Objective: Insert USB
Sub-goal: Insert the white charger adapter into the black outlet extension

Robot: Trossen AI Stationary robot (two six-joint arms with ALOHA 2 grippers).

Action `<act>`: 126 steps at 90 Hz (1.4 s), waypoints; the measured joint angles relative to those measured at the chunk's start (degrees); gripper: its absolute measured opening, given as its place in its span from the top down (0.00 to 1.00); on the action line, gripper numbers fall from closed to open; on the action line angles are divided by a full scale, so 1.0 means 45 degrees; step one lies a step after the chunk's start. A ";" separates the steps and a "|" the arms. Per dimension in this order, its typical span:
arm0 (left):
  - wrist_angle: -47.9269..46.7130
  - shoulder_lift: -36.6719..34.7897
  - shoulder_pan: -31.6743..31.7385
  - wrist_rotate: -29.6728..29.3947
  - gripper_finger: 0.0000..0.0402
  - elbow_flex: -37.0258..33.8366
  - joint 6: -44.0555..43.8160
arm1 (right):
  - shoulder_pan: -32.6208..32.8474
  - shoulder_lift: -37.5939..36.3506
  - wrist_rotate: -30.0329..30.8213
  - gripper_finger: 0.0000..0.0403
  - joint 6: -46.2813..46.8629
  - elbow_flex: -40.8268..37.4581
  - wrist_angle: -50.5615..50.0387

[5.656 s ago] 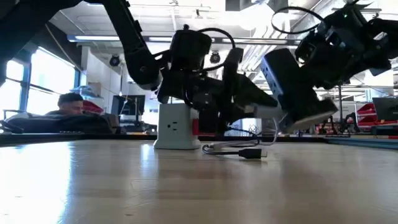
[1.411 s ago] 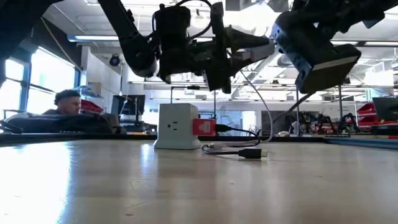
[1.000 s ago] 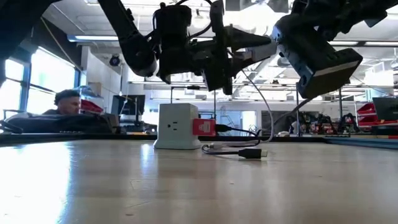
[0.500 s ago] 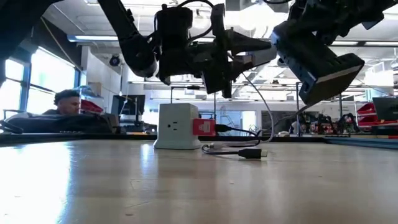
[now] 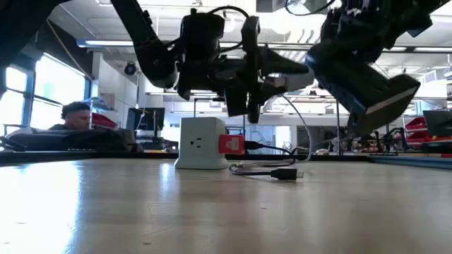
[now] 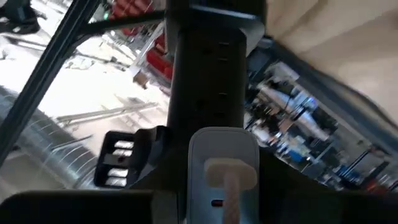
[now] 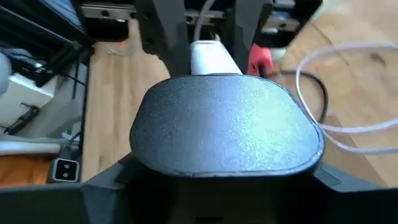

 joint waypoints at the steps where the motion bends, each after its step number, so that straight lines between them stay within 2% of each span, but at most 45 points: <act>1: 0.0013 0.0000 0.0003 0.0010 0.78 -0.0003 0.0003 | 0.0000 0.0044 0.0032 0.45 0.0003 -0.0003 0.0076; 18: 0.0967 0.0006 0.0111 0.0086 0.78 -0.0014 0.0101 | 0.0000 0.0037 0.0559 0.45 -0.0523 -0.0013 0.0742; 31: 0.1762 0.0010 0.0106 0.0233 0.78 -0.0014 0.0077 | 0.0005 -0.0265 0.0457 0.45 -0.0622 -0.0013 0.0956; 52: 0.1797 0.0010 0.0077 0.0630 0.78 -0.0009 -0.0139 | 0.0000 -0.0245 -0.0241 0.45 -0.0611 -0.0008 0.1094; 76: 0.1110 -0.0039 0.0043 0.0667 0.73 0.0035 -0.0350 | 0.0005 -0.0216 -0.0137 0.45 -0.0639 -0.0008 0.0996; 90: 0.1096 -0.0039 0.0065 0.0598 0.69 0.0067 -0.1627 | -0.0092 -0.0216 0.0152 0.45 -0.0979 -0.0005 0.1095; 102: 0.1019 -0.0046 0.0096 0.1183 0.66 0.0099 -0.2542 | -0.0126 -0.0211 -0.0097 0.45 -0.0954 -0.0003 0.1217; 126: 0.1171 -0.0053 0.0077 0.1411 0.60 0.0113 -0.3979 | -0.0141 -0.0206 -0.0393 0.45 -0.0749 0.0002 0.1286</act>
